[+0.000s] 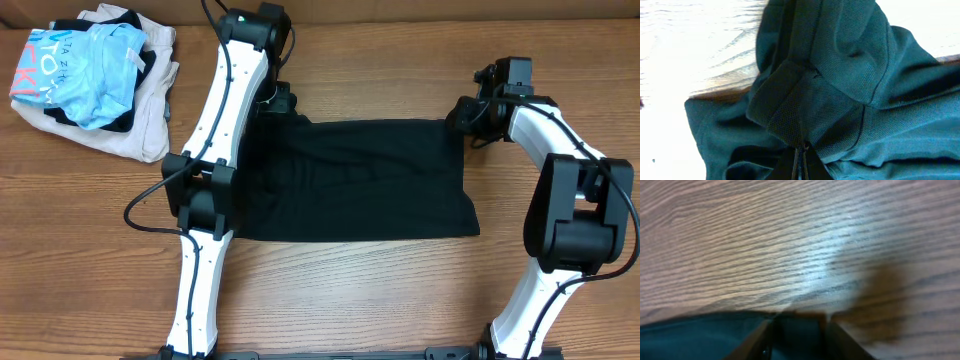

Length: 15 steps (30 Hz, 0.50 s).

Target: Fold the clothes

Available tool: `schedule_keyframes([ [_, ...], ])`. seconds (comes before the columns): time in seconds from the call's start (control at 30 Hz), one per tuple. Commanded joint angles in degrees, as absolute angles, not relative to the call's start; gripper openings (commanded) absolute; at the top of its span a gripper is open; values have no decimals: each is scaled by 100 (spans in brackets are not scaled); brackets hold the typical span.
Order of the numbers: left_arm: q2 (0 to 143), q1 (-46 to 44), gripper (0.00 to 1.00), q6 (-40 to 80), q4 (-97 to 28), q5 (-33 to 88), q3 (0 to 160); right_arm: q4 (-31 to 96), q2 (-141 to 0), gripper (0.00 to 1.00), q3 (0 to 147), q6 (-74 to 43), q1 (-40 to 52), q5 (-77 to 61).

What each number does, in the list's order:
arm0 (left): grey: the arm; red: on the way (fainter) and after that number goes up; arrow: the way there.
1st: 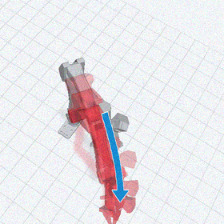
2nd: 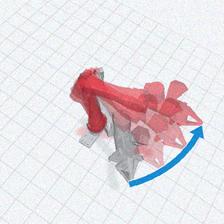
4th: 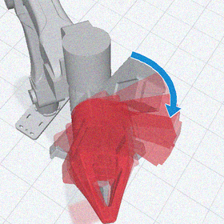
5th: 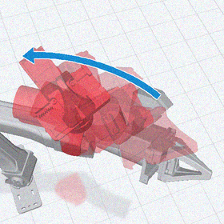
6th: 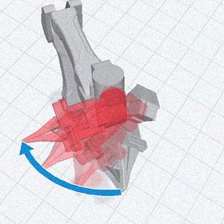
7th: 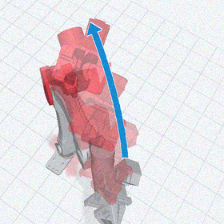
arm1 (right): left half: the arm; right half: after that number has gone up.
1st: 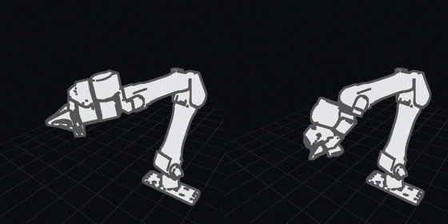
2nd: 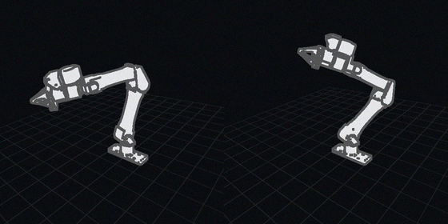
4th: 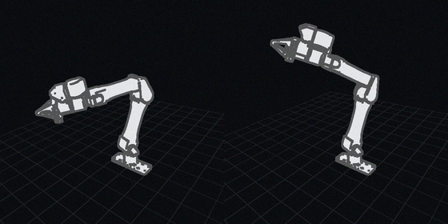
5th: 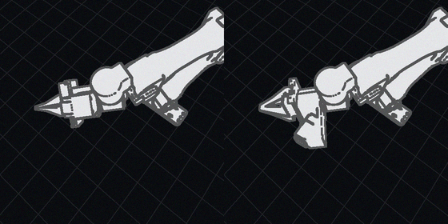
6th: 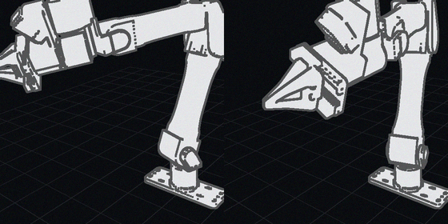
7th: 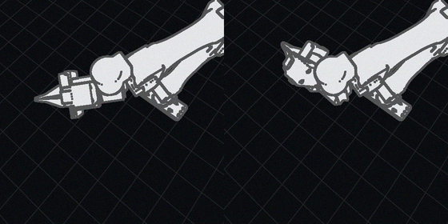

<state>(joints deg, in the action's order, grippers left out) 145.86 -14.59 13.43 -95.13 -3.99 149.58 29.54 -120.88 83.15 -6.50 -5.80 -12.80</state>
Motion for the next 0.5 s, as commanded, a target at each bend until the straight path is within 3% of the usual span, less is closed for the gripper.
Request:
schedule_keyframes([
  [0.0, 14595, -1350, 4, 1433, -9509, -491, 14936, 2882, -12186, 26, 8396, -591, -552, -1341],
  [0.2, 14595, -1347, 4, 1433, -9489, -489, 14936, 2932, -12197, 4, 8396, -591, -548, -1393],
  [0.47, 14595, -1345, 4, 1417, -9487, -491, 14936, 3046, -12195, 4, 8409, -550, -548, -1535],
])
